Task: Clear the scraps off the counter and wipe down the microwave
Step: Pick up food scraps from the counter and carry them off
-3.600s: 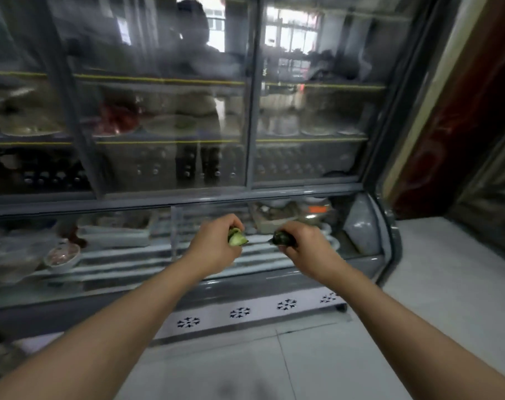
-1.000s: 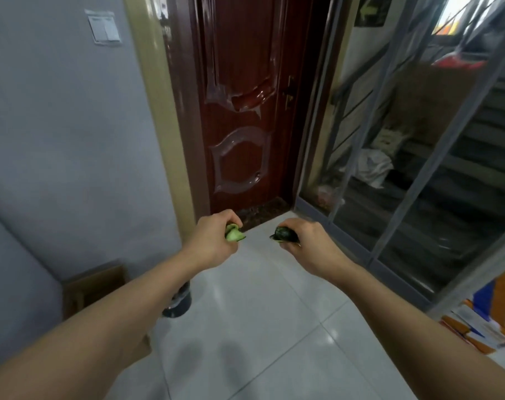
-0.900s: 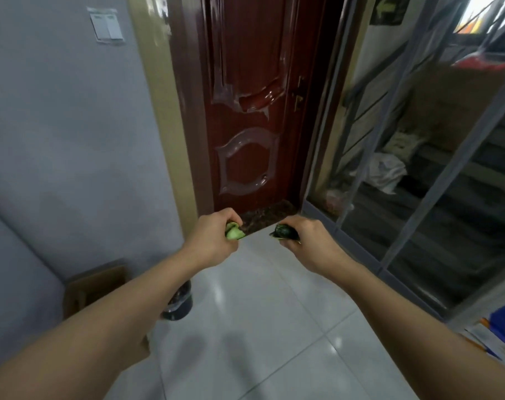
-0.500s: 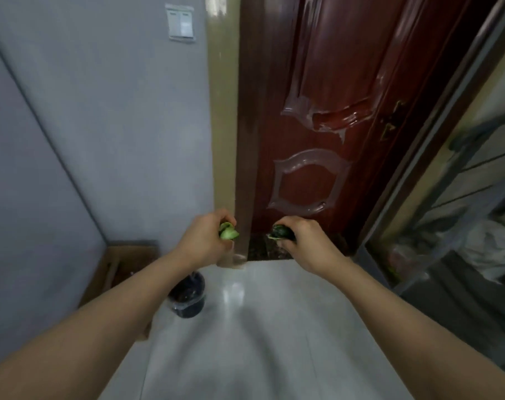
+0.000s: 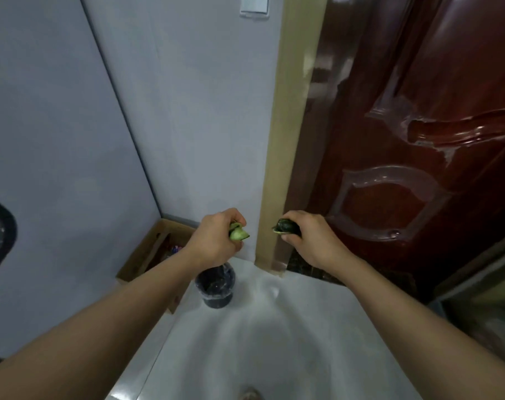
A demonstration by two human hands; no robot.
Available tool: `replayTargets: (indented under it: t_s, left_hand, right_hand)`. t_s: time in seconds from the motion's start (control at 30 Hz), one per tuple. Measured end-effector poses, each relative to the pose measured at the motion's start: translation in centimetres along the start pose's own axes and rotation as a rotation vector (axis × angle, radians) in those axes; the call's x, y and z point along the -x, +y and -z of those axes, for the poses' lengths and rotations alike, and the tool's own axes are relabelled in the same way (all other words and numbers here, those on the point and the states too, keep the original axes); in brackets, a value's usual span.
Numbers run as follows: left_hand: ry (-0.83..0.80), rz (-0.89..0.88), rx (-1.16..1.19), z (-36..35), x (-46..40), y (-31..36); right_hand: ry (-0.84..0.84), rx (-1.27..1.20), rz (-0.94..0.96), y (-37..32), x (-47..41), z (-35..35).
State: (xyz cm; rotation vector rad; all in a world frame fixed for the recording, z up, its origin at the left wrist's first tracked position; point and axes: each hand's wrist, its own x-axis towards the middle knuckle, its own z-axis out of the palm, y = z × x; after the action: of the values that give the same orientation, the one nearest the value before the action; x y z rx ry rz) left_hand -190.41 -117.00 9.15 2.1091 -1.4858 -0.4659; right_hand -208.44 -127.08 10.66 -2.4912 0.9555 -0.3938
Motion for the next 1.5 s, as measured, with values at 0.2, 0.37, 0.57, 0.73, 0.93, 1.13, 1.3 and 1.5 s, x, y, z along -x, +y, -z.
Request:
replayTargets:
  t_s: [0.2, 0.37, 0.57, 0.73, 0.93, 1.13, 1.3, 1.5]
  left_hand:
    - [0.044, 0.079, 0.018, -0.5, -5.7, -1.7]
    - [0.073, 0.162, -0.006, 0.3, -9.5, -2.9]
    - [0.132, 0.286, -0.009, 0.4, -13.0, -4.7]
    - [0.26, 0.454, 0.003, -1.2, -15.5, -6.0]
    - [0.403, 0.687, 0.101, -5.1, -17.8, -6.0]
    - [0.471, 0.907, 0.162, -9.7, -18.0, -7.6]
    - [0.479, 1.027, 0.228, -13.9, -17.7, -11.1]
    - [0.493, 1.086, 0.256, -19.6, -17.5, -17.9]
  right_hand:
    - [-0.074, 0.006, 0.074, 2.5, -7.6, -0.9]
    - [-0.161, -0.018, 0.133, 3.7, -13.7, -2.0]
    - [-0.249, -0.044, 0.256, 4.9, -20.5, -4.0]
    - [-0.37, -0.063, 0.43, 6.1, -26.3, -5.8]
    - [-0.549, -0.079, 0.596, 8.0, -31.4, -8.4]
    - [-0.713, -0.107, 0.677, 10.3, -33.0, -13.2]
    - [-0.793, -0.108, 0.693, 11.9, -33.7, -18.8]
    - [-0.801, -0.12, 0.599, 14.2, -33.6, -27.3]
